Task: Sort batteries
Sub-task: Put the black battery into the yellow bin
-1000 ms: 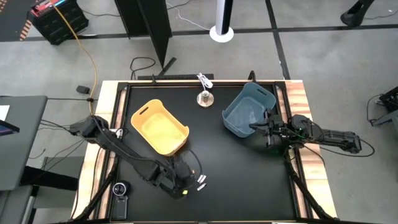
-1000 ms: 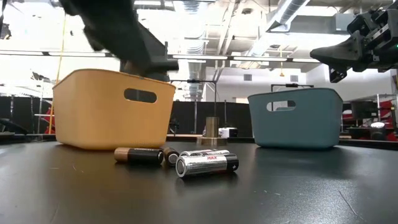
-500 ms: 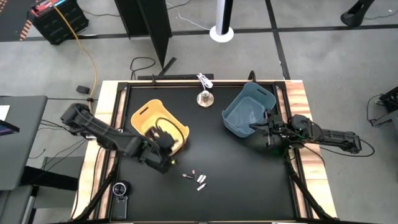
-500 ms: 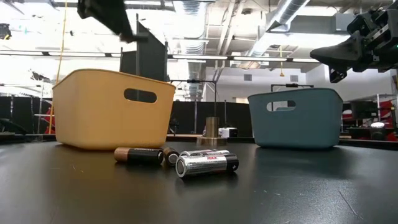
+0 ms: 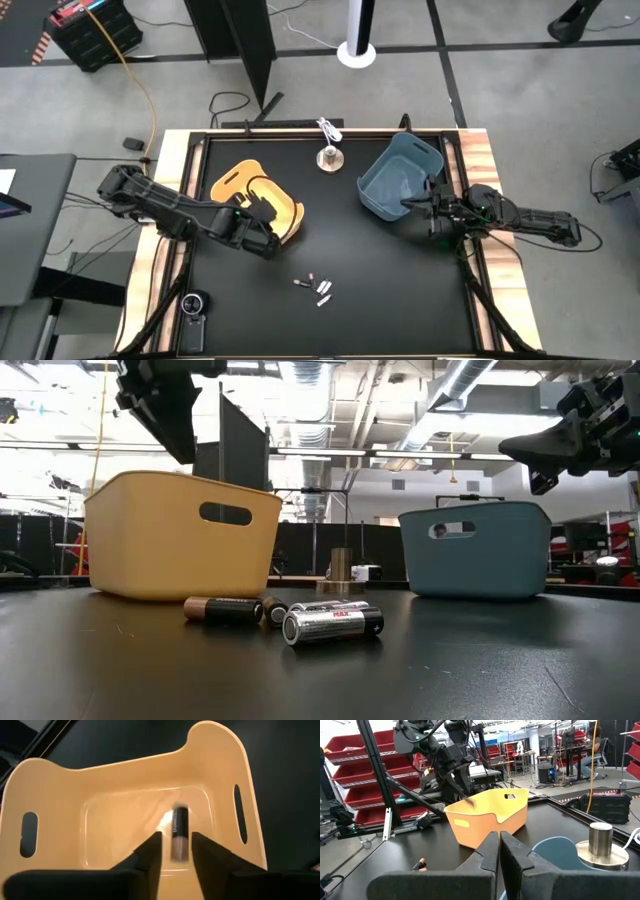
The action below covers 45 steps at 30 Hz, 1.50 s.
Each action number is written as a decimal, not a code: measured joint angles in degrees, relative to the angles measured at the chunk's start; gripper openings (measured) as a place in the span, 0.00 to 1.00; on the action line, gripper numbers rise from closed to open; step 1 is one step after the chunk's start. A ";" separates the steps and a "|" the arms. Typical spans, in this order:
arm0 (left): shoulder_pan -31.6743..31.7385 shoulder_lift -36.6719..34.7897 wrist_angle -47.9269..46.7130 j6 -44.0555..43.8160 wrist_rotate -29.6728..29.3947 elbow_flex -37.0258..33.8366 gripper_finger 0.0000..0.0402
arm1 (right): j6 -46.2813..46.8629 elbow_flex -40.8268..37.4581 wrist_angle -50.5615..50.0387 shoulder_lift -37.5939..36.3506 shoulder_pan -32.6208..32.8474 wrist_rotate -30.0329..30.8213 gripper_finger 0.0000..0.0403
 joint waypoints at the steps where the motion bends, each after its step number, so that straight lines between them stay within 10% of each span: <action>1: -0.01 0.00 0.03 0.11 0.01 0.00 0.31 | -0.01 0.00 -0.16 -0.01 -0.01 0.00 0.09; 8: -0.53 0.00 3.61 3.99 0.43 0.46 0.47 | -0.01 0.07 -3.36 0.02 -0.01 0.06 0.09; 18: -5.09 5.25 35.37 34.45 15.86 0.92 0.44 | -0.63 0.11 -3.26 0.01 -0.10 0.04 0.09; 45: -6.76 26.05 39.81 30.31 24.41 0.85 0.43 | -0.57 0.07 -3.54 0.01 -0.07 0.04 0.09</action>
